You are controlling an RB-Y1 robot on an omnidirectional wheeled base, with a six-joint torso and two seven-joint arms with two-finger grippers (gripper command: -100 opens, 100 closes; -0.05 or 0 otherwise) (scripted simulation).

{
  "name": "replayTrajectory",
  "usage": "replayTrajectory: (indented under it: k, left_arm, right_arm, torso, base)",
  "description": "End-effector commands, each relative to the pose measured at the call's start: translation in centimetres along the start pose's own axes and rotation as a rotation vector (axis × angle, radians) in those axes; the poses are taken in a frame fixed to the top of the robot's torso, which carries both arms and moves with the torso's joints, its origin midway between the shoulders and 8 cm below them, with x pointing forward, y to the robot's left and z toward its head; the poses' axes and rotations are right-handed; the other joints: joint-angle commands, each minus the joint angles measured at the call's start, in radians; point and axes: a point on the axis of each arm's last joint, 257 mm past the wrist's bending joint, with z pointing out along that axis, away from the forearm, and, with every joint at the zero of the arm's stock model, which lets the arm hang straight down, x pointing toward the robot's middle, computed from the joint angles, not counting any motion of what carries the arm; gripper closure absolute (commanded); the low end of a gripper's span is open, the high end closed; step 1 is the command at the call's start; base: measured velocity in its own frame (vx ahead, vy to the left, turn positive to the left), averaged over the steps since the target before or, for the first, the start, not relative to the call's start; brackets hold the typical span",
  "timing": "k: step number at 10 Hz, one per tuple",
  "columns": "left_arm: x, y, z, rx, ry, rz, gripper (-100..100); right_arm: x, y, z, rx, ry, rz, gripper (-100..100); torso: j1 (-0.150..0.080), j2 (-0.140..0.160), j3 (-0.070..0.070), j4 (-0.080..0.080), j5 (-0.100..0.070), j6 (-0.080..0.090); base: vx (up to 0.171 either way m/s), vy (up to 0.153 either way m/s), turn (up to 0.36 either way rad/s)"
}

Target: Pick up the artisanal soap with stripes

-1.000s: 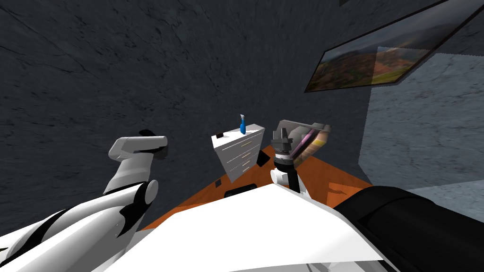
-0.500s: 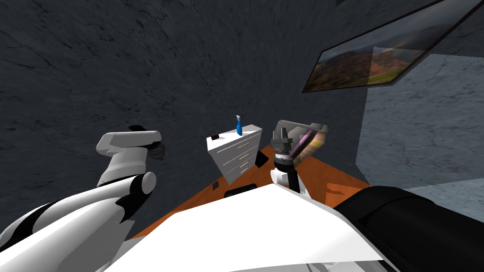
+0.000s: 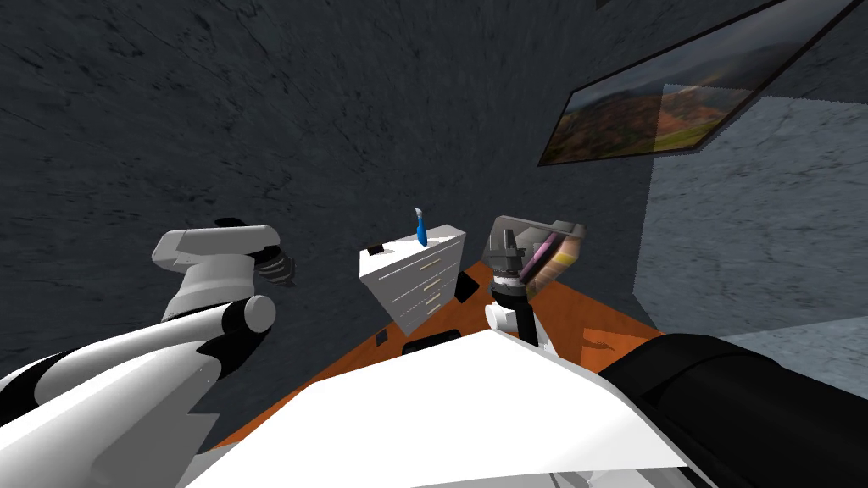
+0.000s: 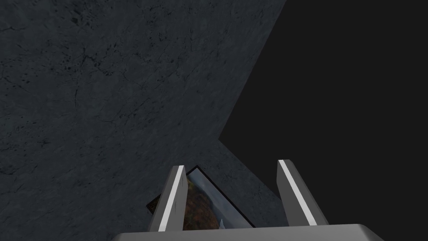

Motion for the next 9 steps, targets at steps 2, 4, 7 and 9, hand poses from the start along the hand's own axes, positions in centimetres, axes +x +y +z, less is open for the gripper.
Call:
replayTrajectory:
  k: [2, 4, 7, 9]
  left_arm:
    - [0.8, 0.8, -1.2, -0.072, 0.068, -0.03, -100]
    - [1.7, 1.3, -2.0, -0.12, 0.119, -0.045, -100]
    - [2.8, 2.3, -2.6, -0.183, 0.172, -0.054, -100]
    - [3.8, 2.7, -3.5, -0.221, 0.22, -0.059, -100]
  right_arm:
    - [0.0, 0.0, 0.0, 0.0, 0.0, 0.0, 0]
    - [0.0, 0.0, 0.0, 0.0, 0.0, 0.0, 0]
    - [0.0, 0.0, 0.0, 0.0, 0.0, 0.0, 0]
    - [0.0, 0.0, 0.0, 0.0, 0.0, 0.0, 0]
  torso:
    - [0.0, 0.0, 0.0, 0.0, 0.0, 0.0]
    - [-0.003, -0.001, -0.001, 0.0, -0.001, 0.0]
    - [-0.004, -0.002, -0.001, -0.001, -0.001, 0.0]
    - [-0.002, -0.001, -0.001, 0.0, 0.0, 0.0]
  base:
    - [0.066, -0.096, -0.045]
    - [0.069, -0.122, -0.035]
    - [0.074, -0.103, -0.034]
    - [0.063, -0.087, -0.039]
